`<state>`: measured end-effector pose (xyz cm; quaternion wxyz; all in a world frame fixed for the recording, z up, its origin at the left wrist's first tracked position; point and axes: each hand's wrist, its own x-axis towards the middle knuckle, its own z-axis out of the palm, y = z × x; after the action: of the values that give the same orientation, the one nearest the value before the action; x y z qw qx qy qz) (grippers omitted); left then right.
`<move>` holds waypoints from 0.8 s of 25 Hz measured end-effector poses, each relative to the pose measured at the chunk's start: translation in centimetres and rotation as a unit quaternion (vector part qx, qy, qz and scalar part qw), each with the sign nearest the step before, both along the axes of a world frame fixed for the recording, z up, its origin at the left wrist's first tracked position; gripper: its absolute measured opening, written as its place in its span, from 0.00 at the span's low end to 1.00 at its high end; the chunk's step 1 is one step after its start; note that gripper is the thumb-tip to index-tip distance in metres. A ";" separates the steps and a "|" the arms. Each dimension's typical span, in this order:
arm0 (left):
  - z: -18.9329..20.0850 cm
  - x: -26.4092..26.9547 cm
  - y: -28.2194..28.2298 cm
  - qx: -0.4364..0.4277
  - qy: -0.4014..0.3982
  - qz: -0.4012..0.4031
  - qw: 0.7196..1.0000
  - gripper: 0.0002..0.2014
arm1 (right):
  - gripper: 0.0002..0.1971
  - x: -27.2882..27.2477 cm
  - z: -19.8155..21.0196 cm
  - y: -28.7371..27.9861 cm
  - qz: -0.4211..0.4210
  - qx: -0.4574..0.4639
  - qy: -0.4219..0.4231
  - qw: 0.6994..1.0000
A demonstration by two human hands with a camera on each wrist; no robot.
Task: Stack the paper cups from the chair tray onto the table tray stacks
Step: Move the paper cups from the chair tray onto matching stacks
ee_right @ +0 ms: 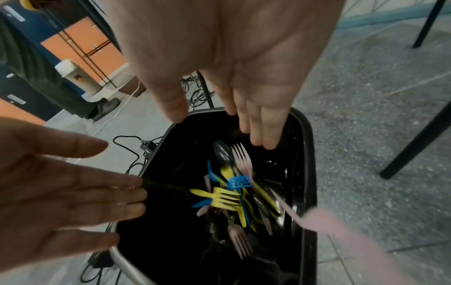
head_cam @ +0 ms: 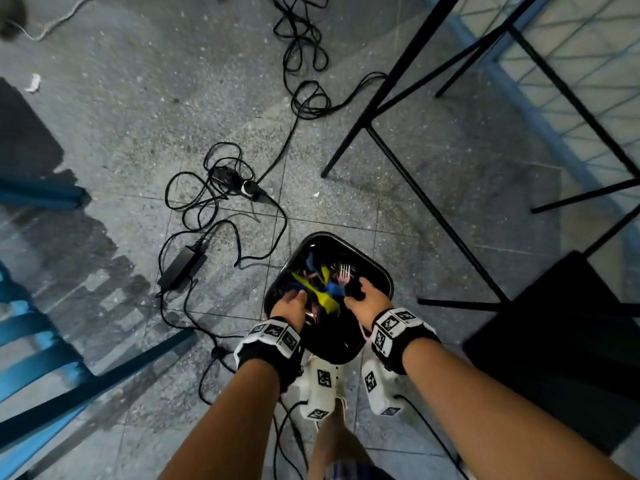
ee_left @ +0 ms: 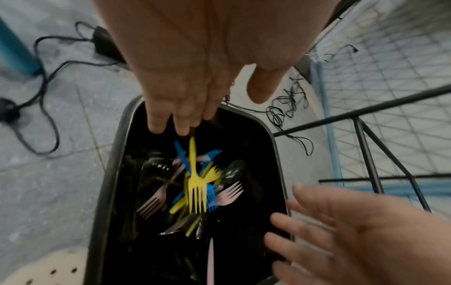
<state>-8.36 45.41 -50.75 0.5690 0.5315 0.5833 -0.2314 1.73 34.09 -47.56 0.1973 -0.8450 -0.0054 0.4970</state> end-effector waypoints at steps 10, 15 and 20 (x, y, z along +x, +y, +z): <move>14.8 -3.6 -0.6 0.052 -0.111 0.043 0.991 0.07 | 0.13 -0.8 13.9 -0.4 -0.040 0.075 -0.063 0.994; 26.8 -2.7 -2.2 0.074 -0.181 0.031 0.980 0.14 | 0.14 0.5 27.3 -1.0 -0.019 0.156 -0.141 0.977; 38.0 0.2 -7.0 0.105 -0.276 -0.035 0.955 0.13 | 0.15 1.9 41.3 -6.5 0.090 0.261 -0.191 0.942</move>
<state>-8.16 38.44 -12.80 0.6403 0.6514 0.4057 -0.0328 3.67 27.57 -6.24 0.3605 -0.8392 -0.2481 0.3229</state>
